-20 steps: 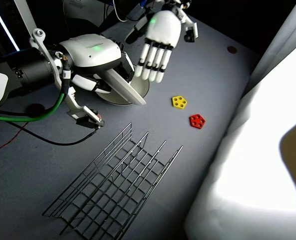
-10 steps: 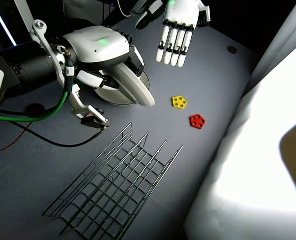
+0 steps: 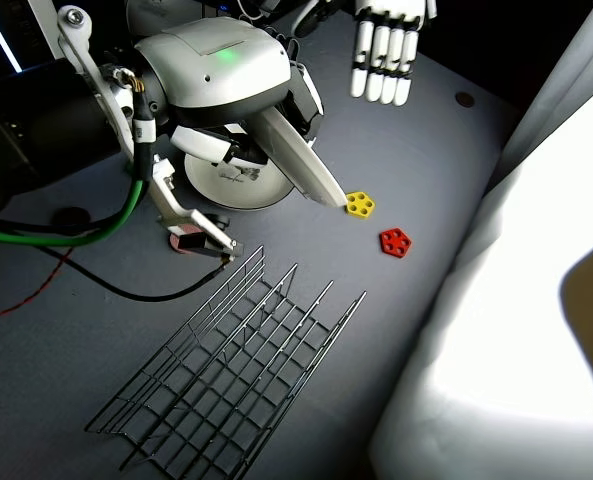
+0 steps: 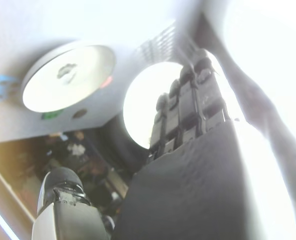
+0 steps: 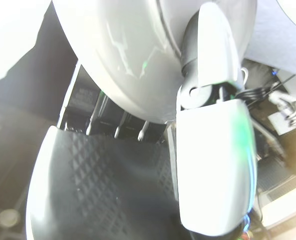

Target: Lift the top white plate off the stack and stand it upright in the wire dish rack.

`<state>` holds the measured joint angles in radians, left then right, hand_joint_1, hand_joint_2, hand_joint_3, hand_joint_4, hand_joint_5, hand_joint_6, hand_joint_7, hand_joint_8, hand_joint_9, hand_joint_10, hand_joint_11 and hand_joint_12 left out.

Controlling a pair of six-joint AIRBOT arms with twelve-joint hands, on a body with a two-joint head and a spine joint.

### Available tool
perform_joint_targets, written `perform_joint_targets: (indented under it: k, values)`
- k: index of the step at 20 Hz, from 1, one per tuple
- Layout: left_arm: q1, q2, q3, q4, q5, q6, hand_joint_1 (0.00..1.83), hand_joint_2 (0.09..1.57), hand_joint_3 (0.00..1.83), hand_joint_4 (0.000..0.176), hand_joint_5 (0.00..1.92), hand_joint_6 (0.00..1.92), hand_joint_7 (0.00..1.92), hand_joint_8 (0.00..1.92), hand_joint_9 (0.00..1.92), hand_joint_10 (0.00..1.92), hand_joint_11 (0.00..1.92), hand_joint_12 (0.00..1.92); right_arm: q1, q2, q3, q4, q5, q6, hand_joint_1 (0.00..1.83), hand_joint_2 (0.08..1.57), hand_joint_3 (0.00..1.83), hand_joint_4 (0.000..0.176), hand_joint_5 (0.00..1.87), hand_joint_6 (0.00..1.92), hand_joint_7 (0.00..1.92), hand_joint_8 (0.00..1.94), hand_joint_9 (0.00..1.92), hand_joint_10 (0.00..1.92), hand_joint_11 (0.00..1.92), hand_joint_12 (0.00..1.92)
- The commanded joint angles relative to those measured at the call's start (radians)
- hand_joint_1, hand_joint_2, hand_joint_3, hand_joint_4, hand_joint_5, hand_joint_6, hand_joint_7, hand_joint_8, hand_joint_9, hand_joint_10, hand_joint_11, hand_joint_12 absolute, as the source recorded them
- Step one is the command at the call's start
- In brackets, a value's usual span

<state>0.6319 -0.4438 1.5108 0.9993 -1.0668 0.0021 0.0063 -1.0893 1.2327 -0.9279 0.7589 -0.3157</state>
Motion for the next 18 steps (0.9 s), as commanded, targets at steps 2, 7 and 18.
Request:
perform_joint_targets:
  k: [2, 7, 18]
  values:
    - [-0.018, 0.007, 0.005, -0.080, -0.071, 0.000, 0.19, 0.87, 0.00, 0.000, 0.07, 0.00, 0.08, 0.00, 0.10, 0.00, 0.13, 0.03, 0.032, 0.011, 0.018, 0.083, 0.117, 0.016, 1.50, 1.05, 0.00, 0.000, 0.98, 0.98, 1.08, 0.54, 1.16, 0.64, 0.95, 1.38]
    - [-0.017, -0.008, -0.012, -0.063, -0.079, 0.054, 0.21, 0.87, 0.00, 0.000, 0.07, 0.00, 0.08, 0.00, 0.10, 0.00, 0.13, 0.03, 0.050, 0.011, 0.043, 0.095, 0.118, 0.026, 1.48, 1.15, 0.00, 0.000, 0.79, 1.23, 0.85, 0.88, 0.92, 1.00, 0.77, 1.59]
    - [-0.016, -0.022, -0.010, -0.034, -0.094, 0.085, 0.23, 0.87, 0.00, 0.000, 0.04, 0.00, 0.06, 0.00, 0.08, 0.00, 0.12, 0.03, 0.108, 0.011, 0.162, 0.097, 0.116, 0.379, 1.50, 1.04, 0.00, 0.000, 0.97, 0.90, 1.15, 0.52, 1.21, 0.55, 0.98, 1.35]
